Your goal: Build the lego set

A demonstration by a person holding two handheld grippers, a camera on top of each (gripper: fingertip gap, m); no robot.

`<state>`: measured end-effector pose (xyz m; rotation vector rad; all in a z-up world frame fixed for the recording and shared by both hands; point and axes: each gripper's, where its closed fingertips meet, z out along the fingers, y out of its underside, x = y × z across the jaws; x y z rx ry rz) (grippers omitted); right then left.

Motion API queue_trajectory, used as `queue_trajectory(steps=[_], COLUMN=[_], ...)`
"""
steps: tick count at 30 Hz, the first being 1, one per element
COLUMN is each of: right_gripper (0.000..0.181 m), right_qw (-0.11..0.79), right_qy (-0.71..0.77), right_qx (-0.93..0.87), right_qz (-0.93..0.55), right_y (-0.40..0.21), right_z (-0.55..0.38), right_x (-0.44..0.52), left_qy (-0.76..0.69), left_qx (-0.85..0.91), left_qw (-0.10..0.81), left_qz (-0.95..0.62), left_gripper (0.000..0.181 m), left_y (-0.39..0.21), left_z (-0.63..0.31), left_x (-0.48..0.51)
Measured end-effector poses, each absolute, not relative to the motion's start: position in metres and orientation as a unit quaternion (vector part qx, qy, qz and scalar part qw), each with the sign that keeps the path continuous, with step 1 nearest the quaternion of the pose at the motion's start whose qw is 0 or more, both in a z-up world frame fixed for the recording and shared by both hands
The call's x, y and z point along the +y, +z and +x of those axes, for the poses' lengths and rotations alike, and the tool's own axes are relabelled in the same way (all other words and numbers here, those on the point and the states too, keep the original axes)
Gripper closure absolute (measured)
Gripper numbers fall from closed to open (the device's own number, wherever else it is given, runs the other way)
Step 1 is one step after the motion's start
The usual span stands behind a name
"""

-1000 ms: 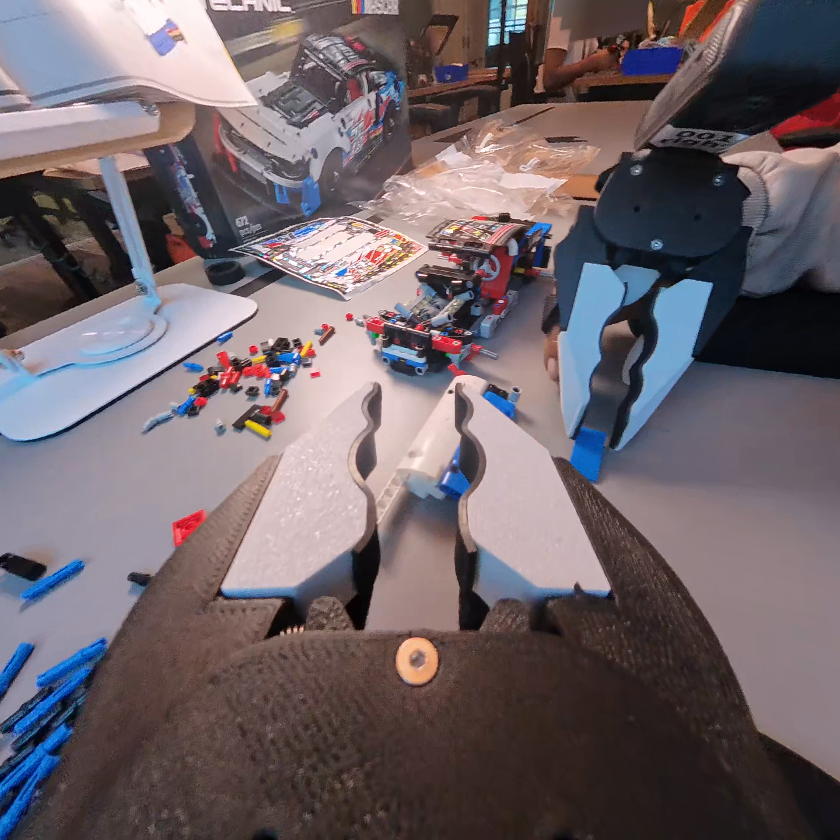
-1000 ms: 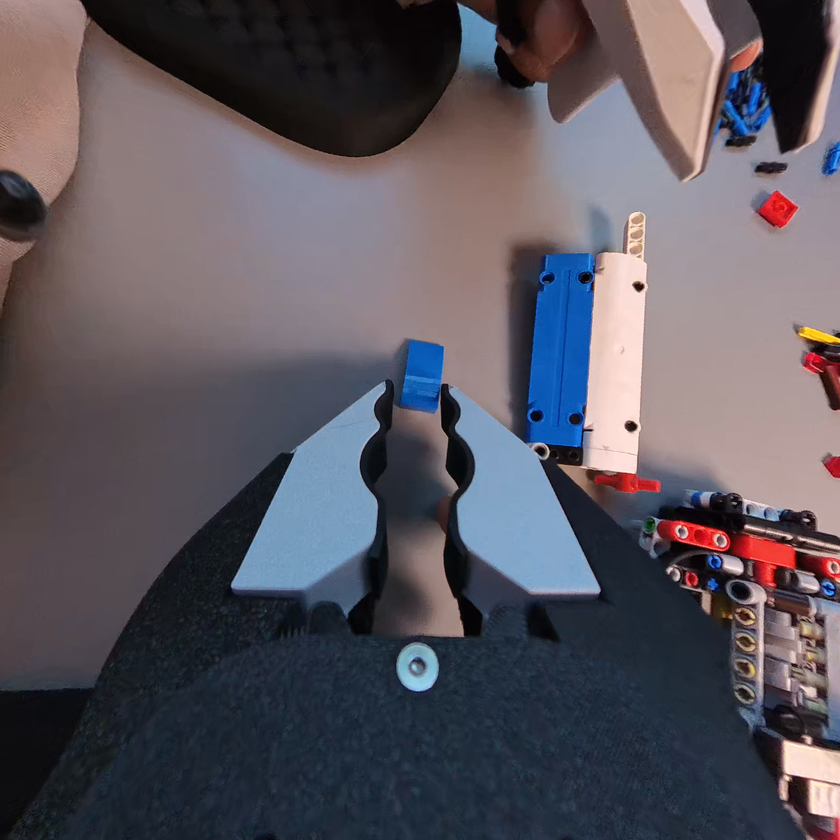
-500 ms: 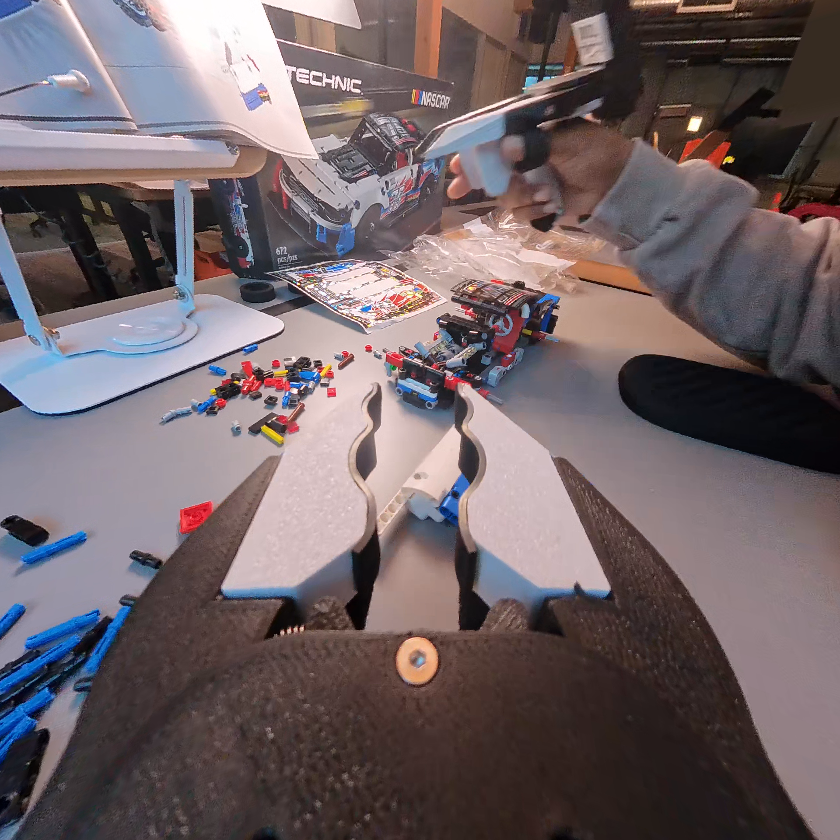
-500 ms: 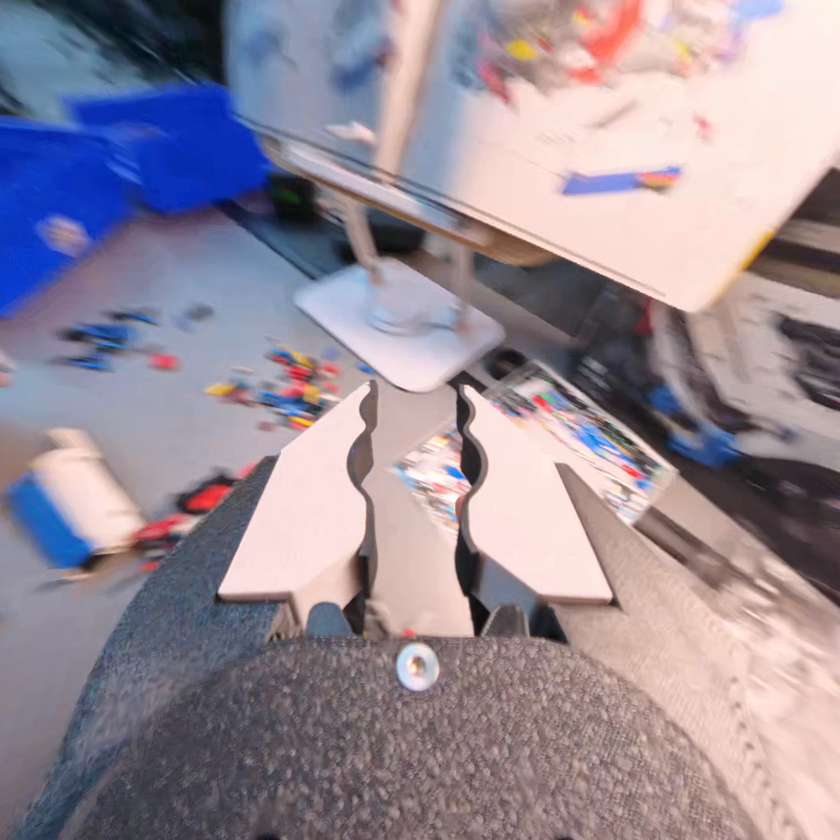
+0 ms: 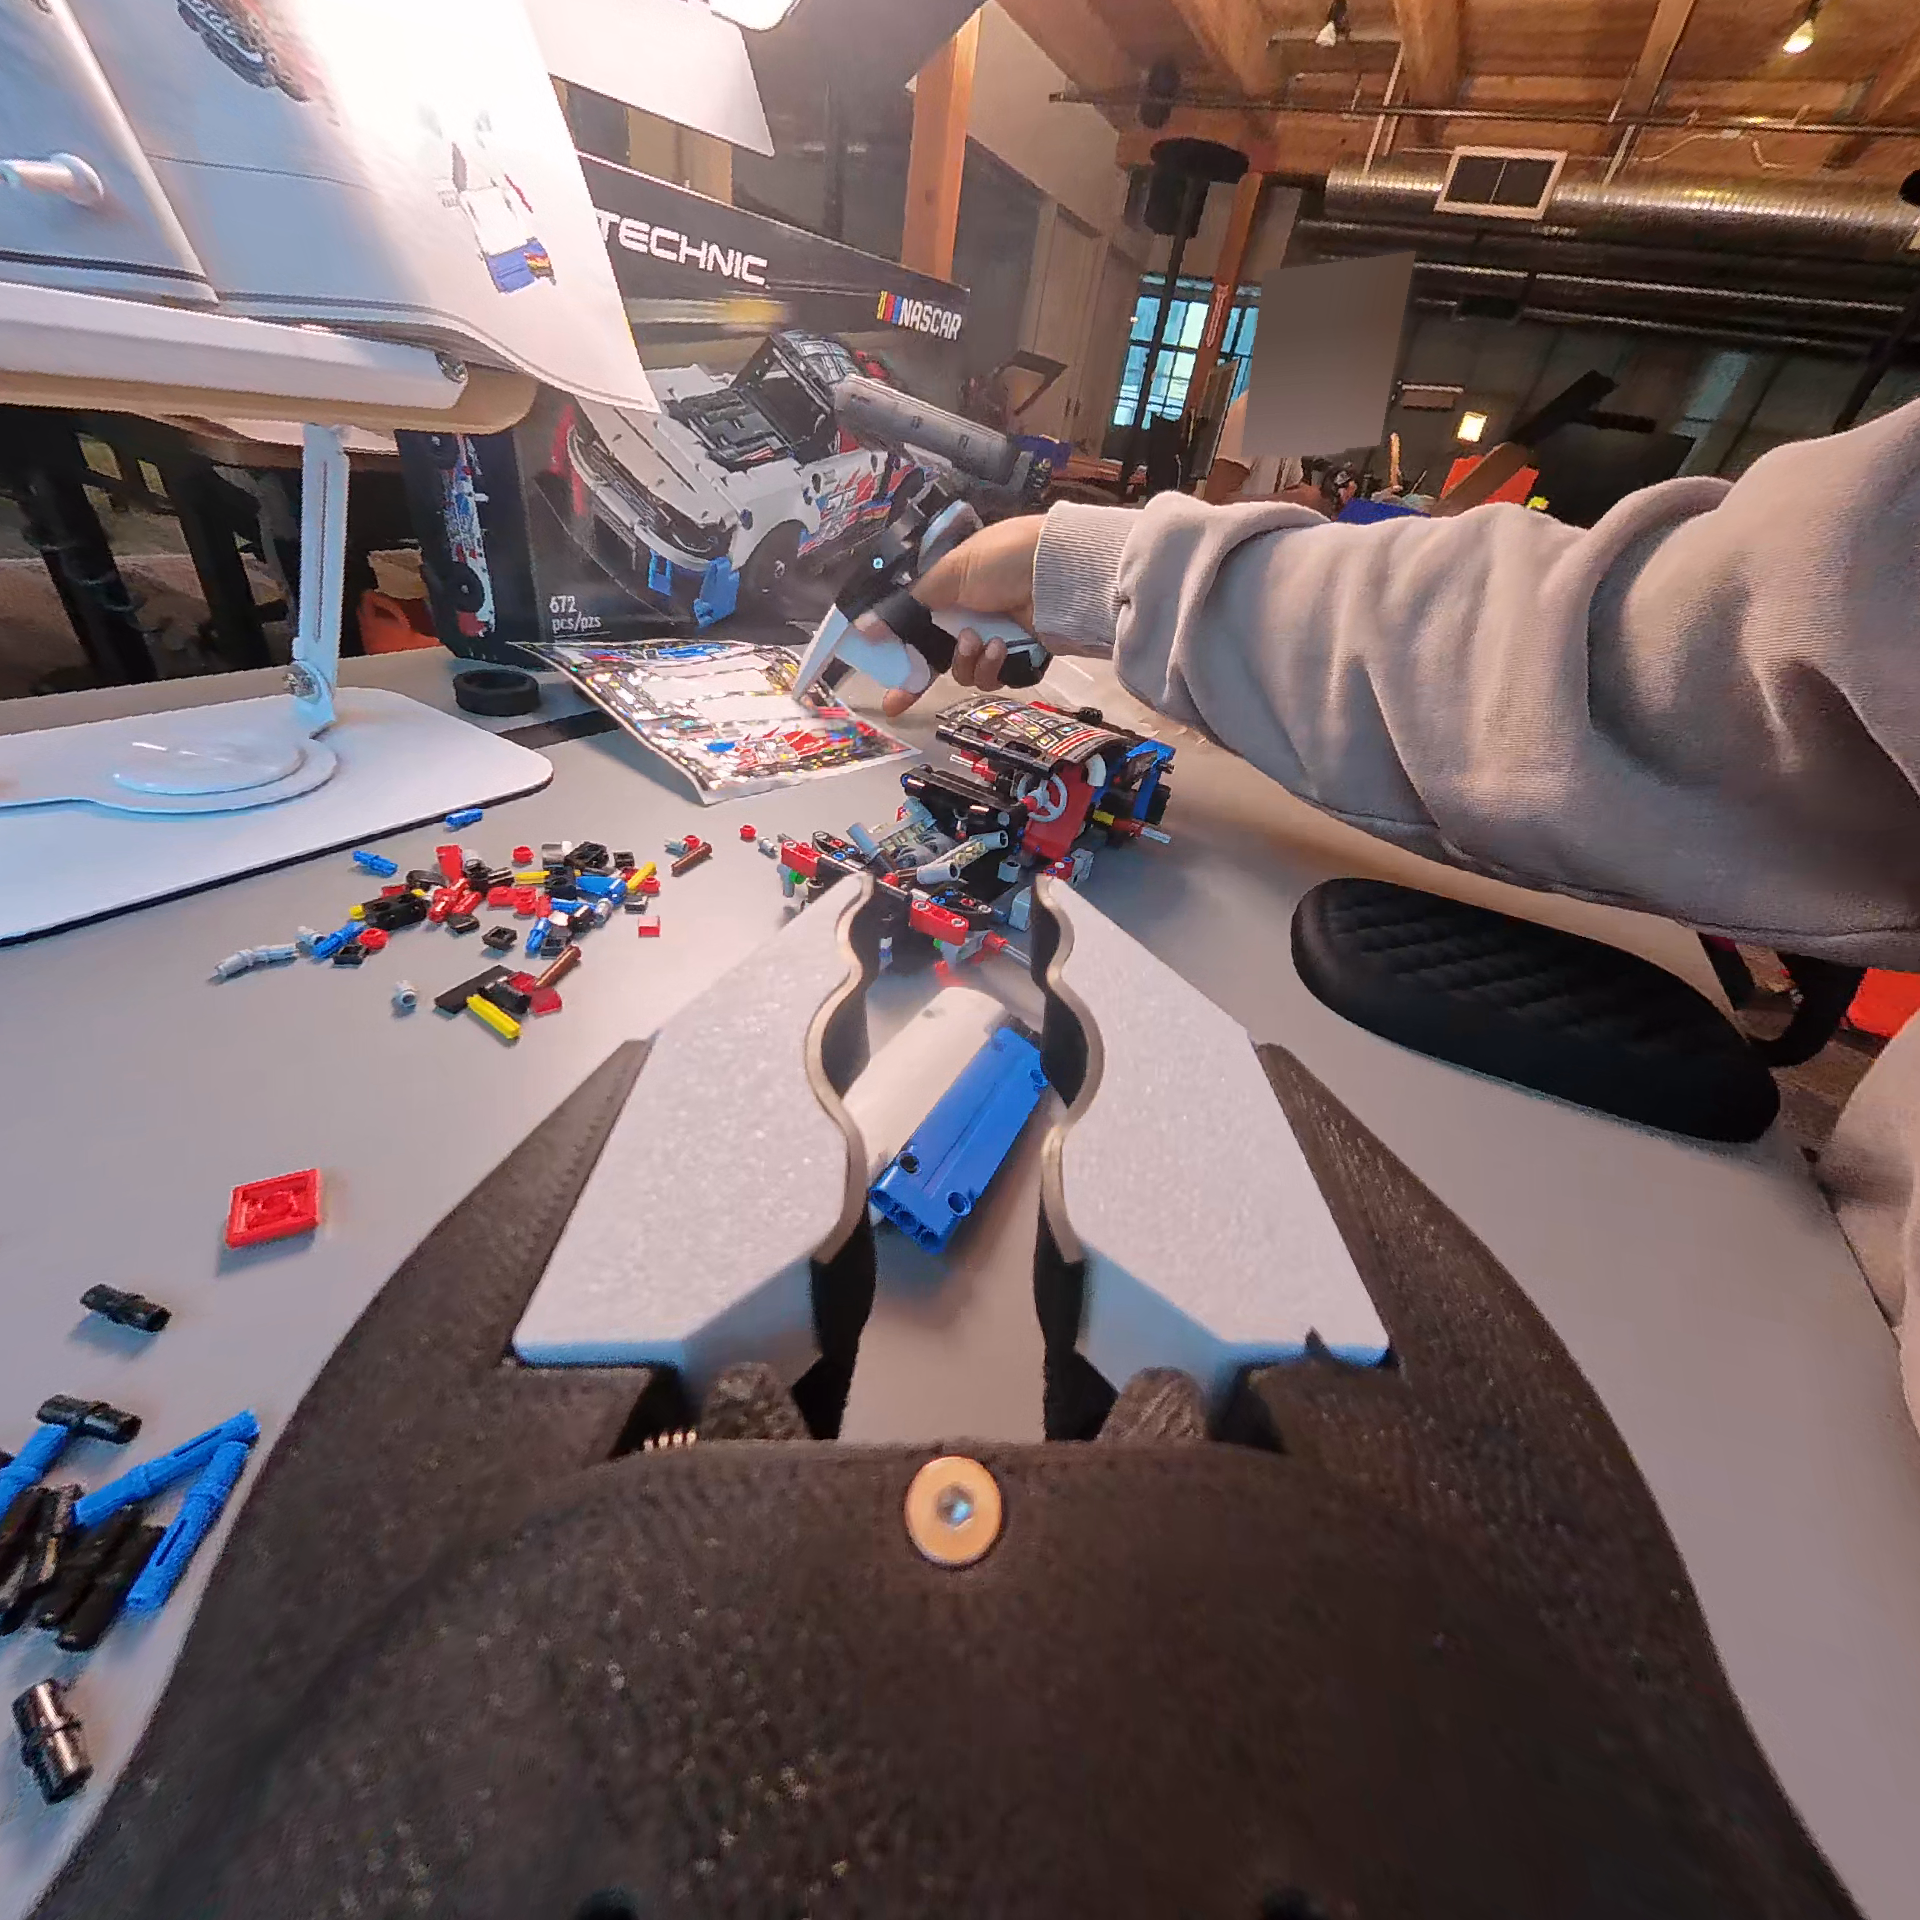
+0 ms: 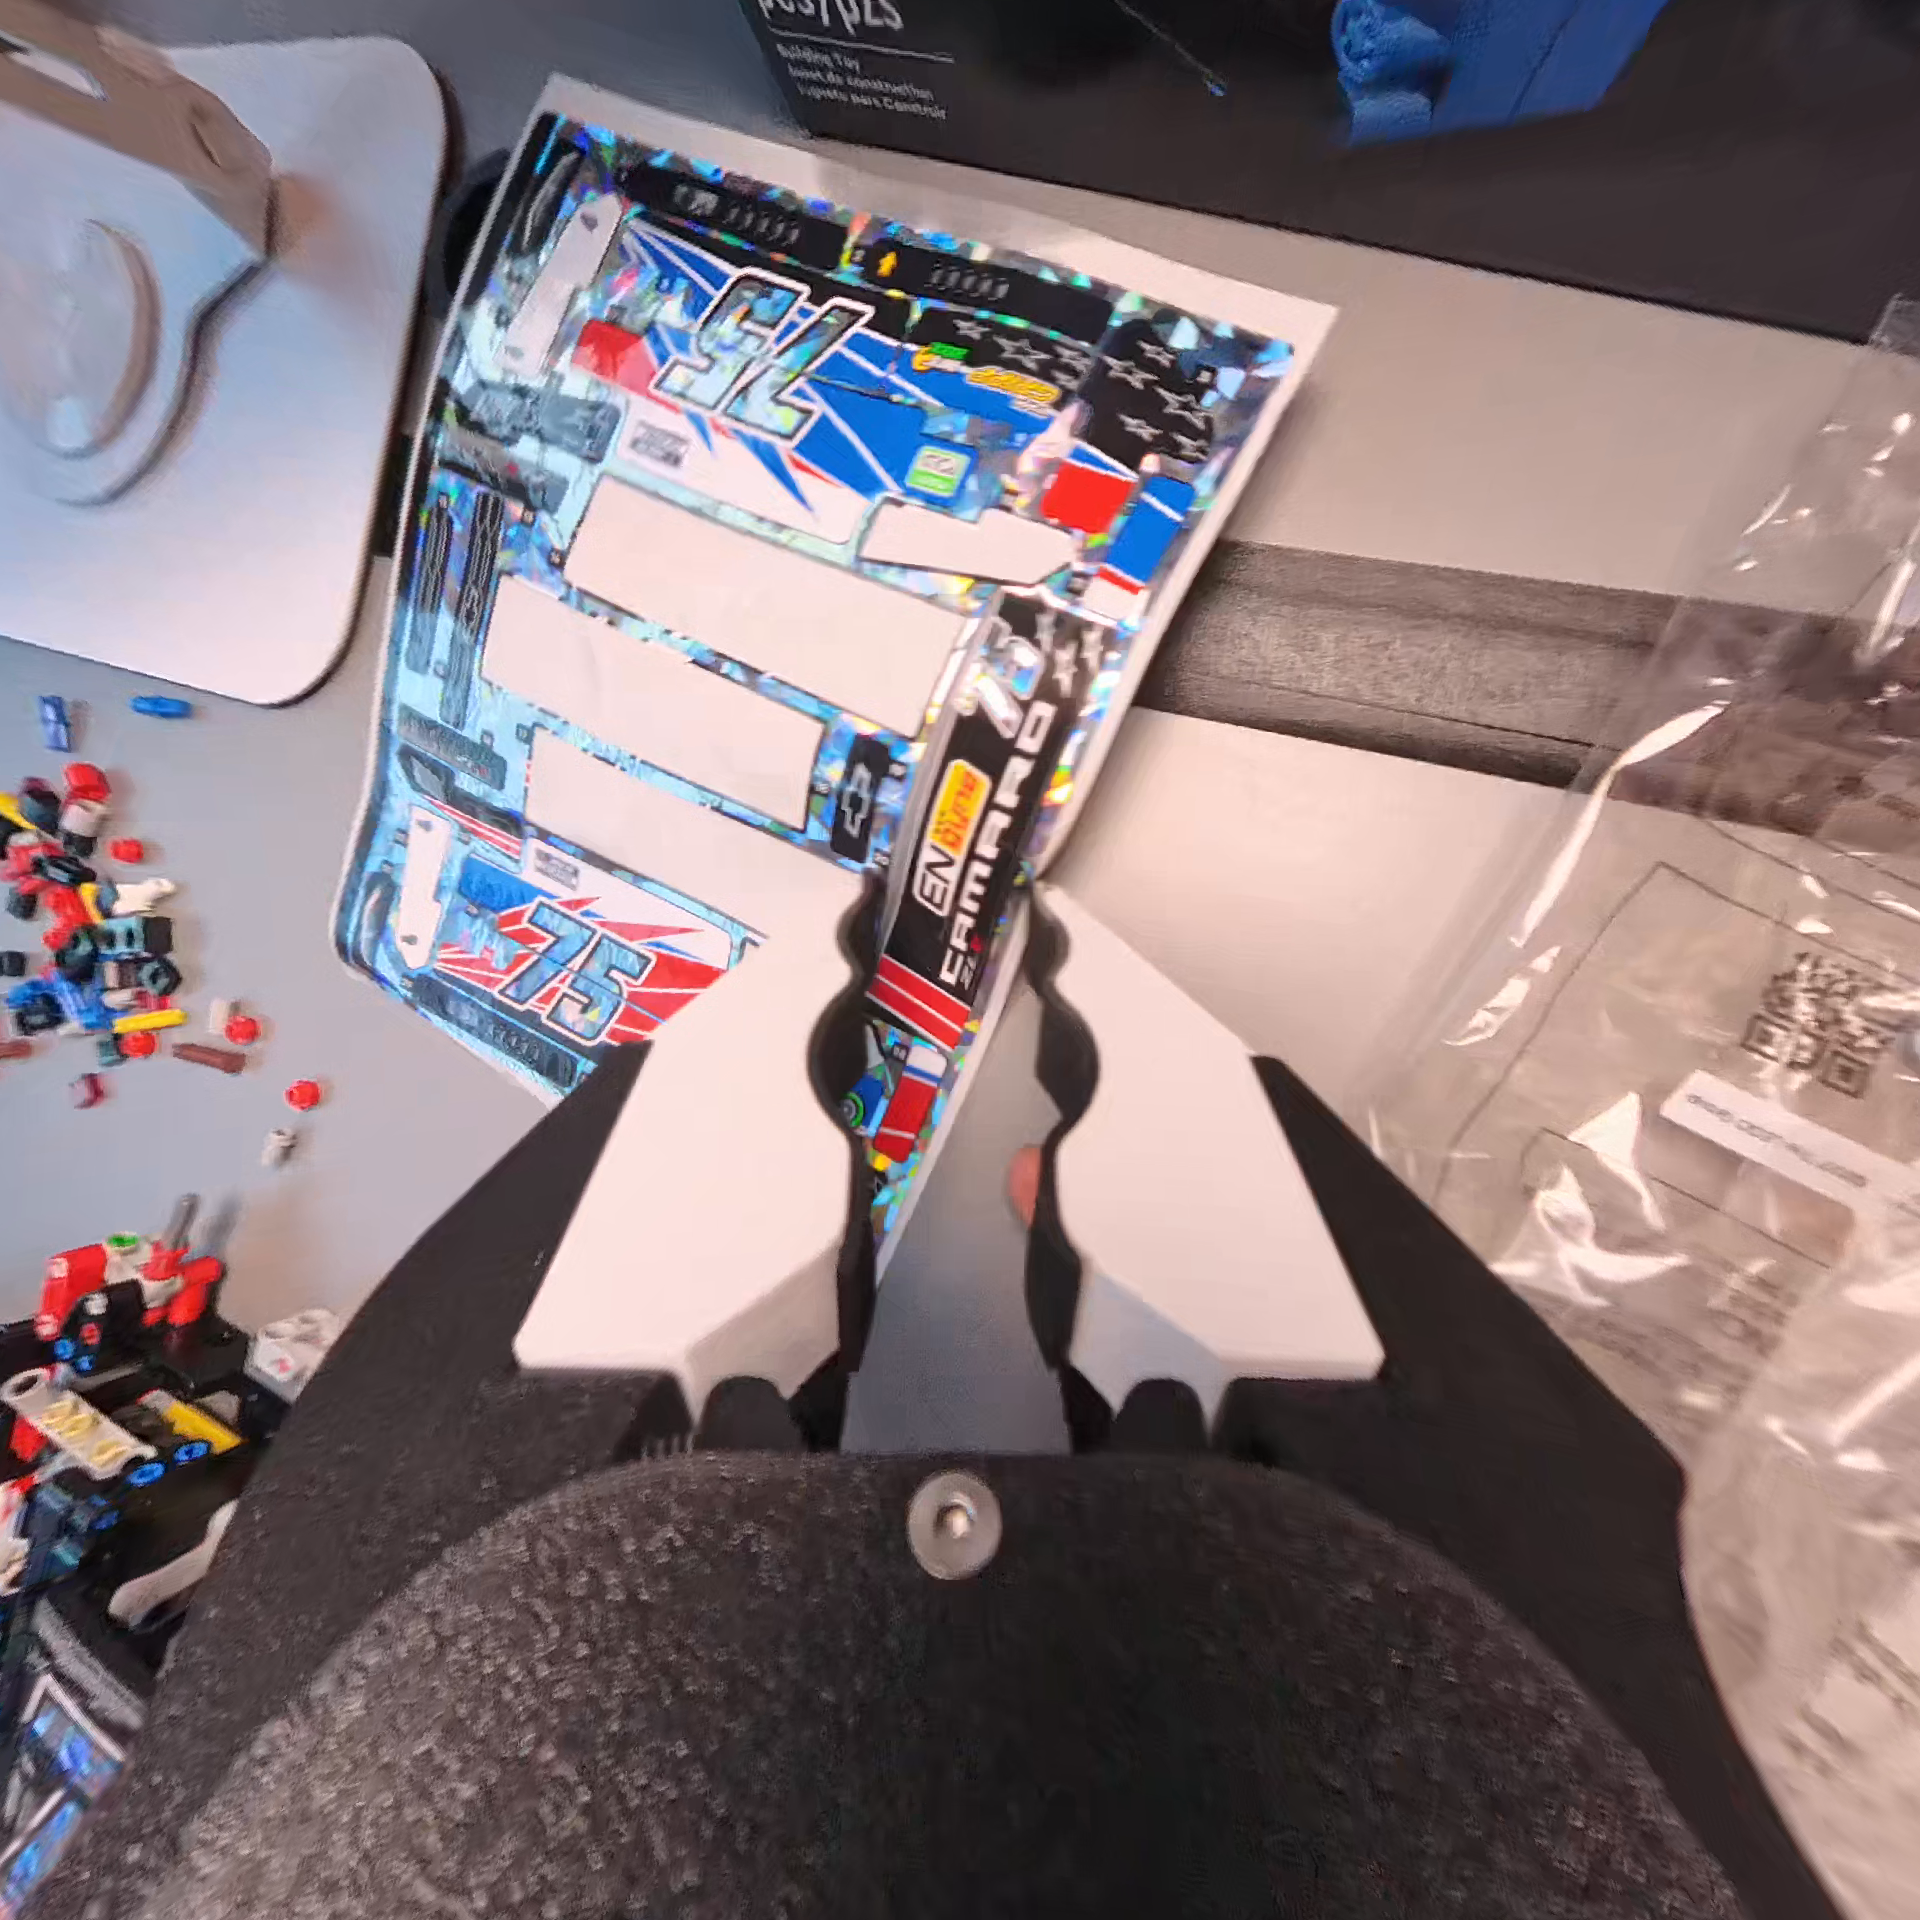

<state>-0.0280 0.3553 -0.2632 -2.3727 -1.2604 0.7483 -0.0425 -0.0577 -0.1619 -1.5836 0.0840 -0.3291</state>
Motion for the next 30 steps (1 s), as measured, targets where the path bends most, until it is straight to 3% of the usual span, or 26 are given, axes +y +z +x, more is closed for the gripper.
queue_trajectory(steps=[1, 3, 11, 16, 21, 25, 27, 29, 30], right_gripper=[0.17, 0.181, 0.181, 0.181, 0.181, 0.181, 0.181, 0.181, 0.181], right_qw=[0.165, 0.169, 0.272, 0.295, 0.23, 0.159, 0.126, 0.096, 0.085], right_qy=[0.291, 0.325, 0.436, 0.567, 0.684, 0.713, 0.719, 0.72, 0.716], right_qx=[-0.435, -0.429, -0.431, -0.451, -0.499, -0.532, -0.539, -0.544, -0.548], right_qz=[-0.836, -0.826, -0.741, -0.623, -0.48, -0.428, -0.42, -0.42, -0.424], right_y=[-0.262, -0.255, -0.137, -0.055, -0.036, -0.064, -0.079, -0.093, -0.1], right_z=[-0.033, -0.041, -0.035, 0.017, 0.058, 0.06, 0.052, 0.04, 0.034], right_x=[0.35, 0.345, 0.31, 0.222, 0.092, 0.024, 0.006, -0.003, -0.005], left_qy=[-0.145, -0.132, -0.118, -0.13, -0.233, -0.321, -0.356, -0.375, -0.376], left_qx=[0.039, 0.048, 0.051, 0.062, 0.058, 0.084, 0.118, 0.138, 0.137], left_qw=[0.691, 0.689, 0.684, 0.702, 0.717, 0.698, 0.677, 0.67, 0.673], left_qz=[-0.707, -0.711, -0.718, -0.697, -0.655, -0.635, -0.633, -0.626, -0.623], left_gripper=[0.157, 0.158, 0.16, 0.157, 0.134, 0.109, 0.123, 0.163, 0.173], left_y=[-0.161, -0.162, -0.161, -0.146, -0.112, -0.092, -0.091, -0.092, -0.095], left_z=[-0.043, -0.042, -0.041, -0.039, -0.041, -0.039, -0.032, -0.028, -0.029], left_x=[-0.058, -0.058, -0.054, -0.058, -0.053, -0.056, -0.068, -0.08, -0.084])
